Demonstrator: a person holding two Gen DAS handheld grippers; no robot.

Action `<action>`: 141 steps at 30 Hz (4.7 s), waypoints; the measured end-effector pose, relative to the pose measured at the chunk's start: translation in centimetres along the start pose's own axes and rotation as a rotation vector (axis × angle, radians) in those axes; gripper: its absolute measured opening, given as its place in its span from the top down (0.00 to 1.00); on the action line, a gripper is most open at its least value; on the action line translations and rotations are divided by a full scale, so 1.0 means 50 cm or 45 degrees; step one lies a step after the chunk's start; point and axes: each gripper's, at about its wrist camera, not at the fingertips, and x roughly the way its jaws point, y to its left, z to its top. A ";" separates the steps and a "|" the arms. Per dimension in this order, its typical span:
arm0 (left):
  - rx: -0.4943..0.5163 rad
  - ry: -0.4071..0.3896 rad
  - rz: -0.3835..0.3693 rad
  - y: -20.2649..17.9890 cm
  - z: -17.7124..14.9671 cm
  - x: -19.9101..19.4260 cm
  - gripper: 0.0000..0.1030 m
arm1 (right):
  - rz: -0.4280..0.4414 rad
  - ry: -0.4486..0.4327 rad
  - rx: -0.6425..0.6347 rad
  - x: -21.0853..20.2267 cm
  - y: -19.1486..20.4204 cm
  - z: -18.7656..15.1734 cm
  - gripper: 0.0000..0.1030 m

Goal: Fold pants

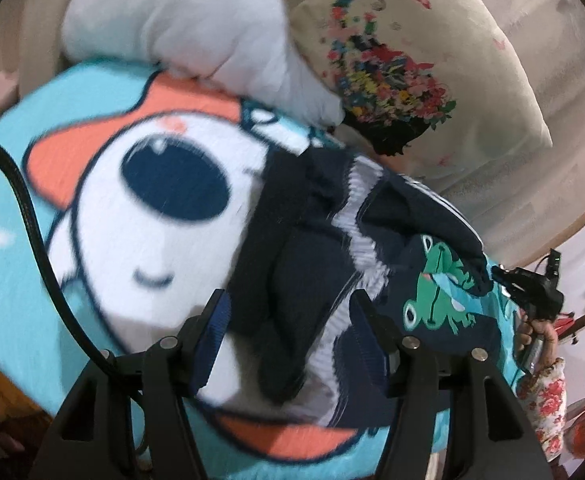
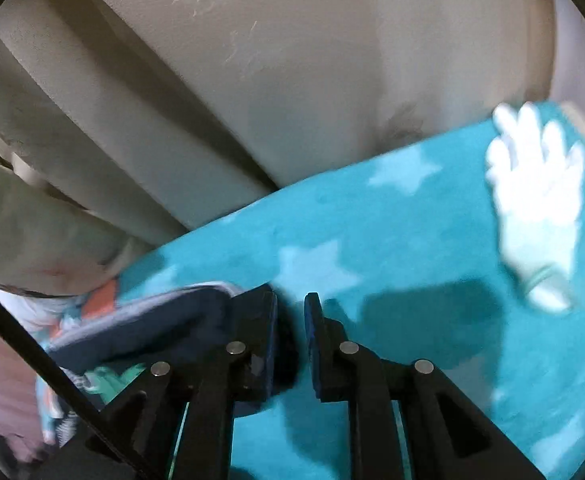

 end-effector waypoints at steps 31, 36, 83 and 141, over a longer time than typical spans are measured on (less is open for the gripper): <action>0.714 0.384 0.030 -0.240 0.207 0.359 0.89 | 0.222 0.243 -1.029 0.205 0.368 -0.060 0.92; 0.659 0.309 0.044 -0.241 0.203 0.306 0.96 | 0.221 0.131 -0.990 0.138 0.370 -0.068 0.94; 0.044 -0.131 -0.145 0.088 -0.038 -0.070 0.49 | 0.133 -0.013 -1.384 0.070 0.614 -0.326 0.97; 0.176 -0.096 0.047 -0.112 -0.114 0.066 0.29 | 0.024 -0.323 -0.004 -0.185 -0.079 -0.396 0.62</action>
